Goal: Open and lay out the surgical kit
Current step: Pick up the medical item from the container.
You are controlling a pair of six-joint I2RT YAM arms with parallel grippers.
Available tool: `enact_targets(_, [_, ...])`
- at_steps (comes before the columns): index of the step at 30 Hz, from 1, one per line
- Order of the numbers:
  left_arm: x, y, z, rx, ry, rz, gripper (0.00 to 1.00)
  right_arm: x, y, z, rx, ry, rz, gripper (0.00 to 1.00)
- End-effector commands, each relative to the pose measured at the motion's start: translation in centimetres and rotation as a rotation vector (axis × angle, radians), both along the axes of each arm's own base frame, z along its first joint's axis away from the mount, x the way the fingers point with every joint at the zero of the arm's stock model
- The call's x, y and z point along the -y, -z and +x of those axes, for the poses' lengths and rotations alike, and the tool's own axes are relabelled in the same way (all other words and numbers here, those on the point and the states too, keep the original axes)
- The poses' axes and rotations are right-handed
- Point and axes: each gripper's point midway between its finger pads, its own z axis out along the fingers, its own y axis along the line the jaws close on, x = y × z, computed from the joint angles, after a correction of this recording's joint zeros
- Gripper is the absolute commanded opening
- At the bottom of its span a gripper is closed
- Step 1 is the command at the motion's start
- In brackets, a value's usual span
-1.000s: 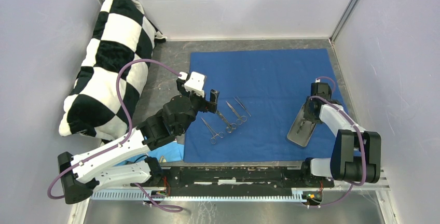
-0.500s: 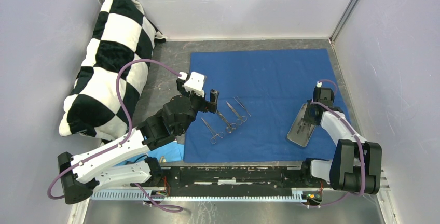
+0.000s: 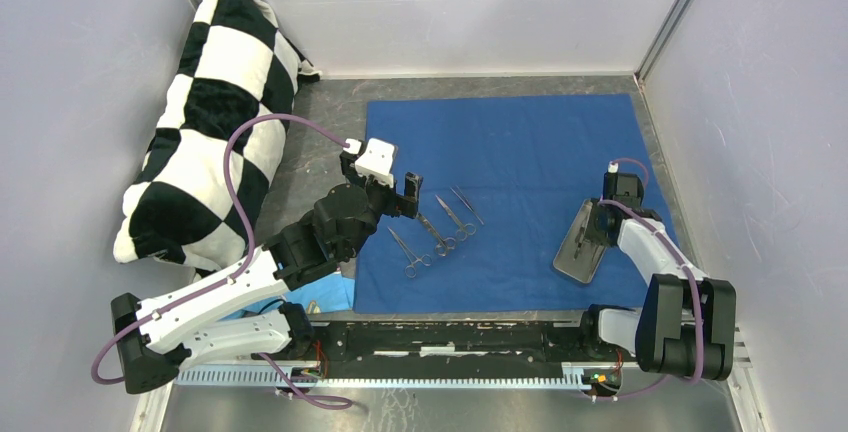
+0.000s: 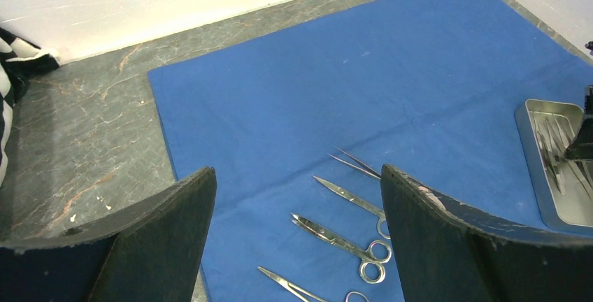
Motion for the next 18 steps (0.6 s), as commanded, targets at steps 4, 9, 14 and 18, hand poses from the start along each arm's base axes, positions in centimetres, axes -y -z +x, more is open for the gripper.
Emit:
enact_targets(4, [-0.1,-1.9,0.0,0.035,-0.002,-0.038,0.93,0.1,-2.1,0.2,0.034,-0.003,-0.006,0.00])
enact_targets(9, [-0.4,-2.6,-0.2,0.047,-0.002,-0.056,0.93,-0.4,-4.7,1.0,0.106,-0.016,0.018,0.00])
enact_targets(14, [-0.4,-1.9,0.3,0.052,-0.022,-0.033,0.93,-1.1,-4.5,1.0,0.145,-0.037,0.043,0.00])
enact_targets(18, [0.3,-1.0,0.6,0.029,-0.016,-0.013,0.93,-1.2,-4.8,0.4,0.175,-0.054,0.035,0.00])
